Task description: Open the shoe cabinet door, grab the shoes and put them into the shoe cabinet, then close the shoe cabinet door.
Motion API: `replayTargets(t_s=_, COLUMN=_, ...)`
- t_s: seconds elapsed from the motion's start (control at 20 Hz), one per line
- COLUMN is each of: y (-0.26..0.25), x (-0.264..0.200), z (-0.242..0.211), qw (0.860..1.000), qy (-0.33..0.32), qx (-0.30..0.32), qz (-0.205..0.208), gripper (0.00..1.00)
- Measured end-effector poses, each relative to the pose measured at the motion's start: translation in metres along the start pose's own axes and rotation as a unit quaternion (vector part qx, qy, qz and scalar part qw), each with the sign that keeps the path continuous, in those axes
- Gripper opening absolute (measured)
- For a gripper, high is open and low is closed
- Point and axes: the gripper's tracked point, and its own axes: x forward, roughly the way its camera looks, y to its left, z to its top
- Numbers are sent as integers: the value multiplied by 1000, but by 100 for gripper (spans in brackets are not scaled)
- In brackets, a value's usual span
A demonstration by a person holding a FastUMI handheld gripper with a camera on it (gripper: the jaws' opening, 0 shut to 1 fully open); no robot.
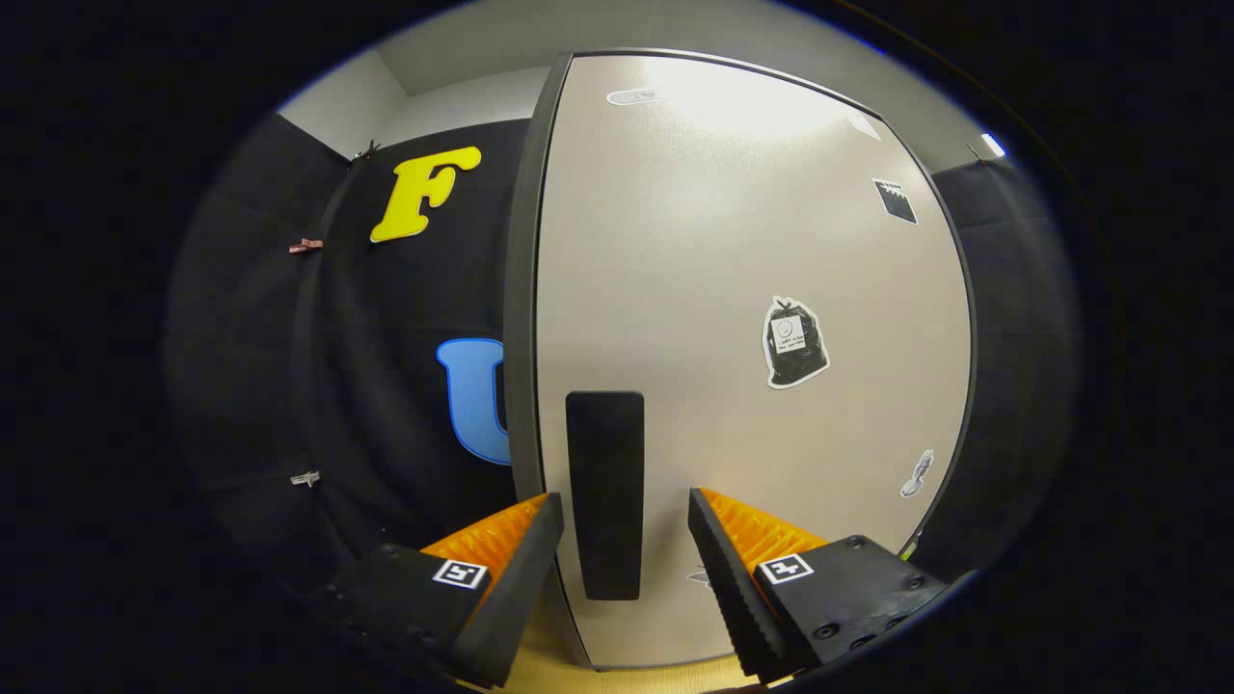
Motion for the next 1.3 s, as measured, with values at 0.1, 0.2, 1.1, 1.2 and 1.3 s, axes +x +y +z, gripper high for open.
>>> replayTargets(t_s=0.1, y=2, x=1, z=-1, qw=1000, qy=0, qx=0, qz=-2, gripper=64)
replayTargets(t_s=0.2, y=9, x=-1, z=1, qw=1000, qy=3, qx=-3, qz=10, gripper=59)
replayTargets(t_s=1.1, y=9, x=-49, z=6, qw=998, qy=15, qx=2, qz=66, gripper=24)
replayTargets(t_s=1.2, y=5, x=-63, z=7, qw=997, qy=16, qx=6, qz=73, gripper=24)
replayTargets(t_s=1.3, y=-1, x=-76, z=8, qw=997, qy=16, qx=9, qz=79, gripper=24)
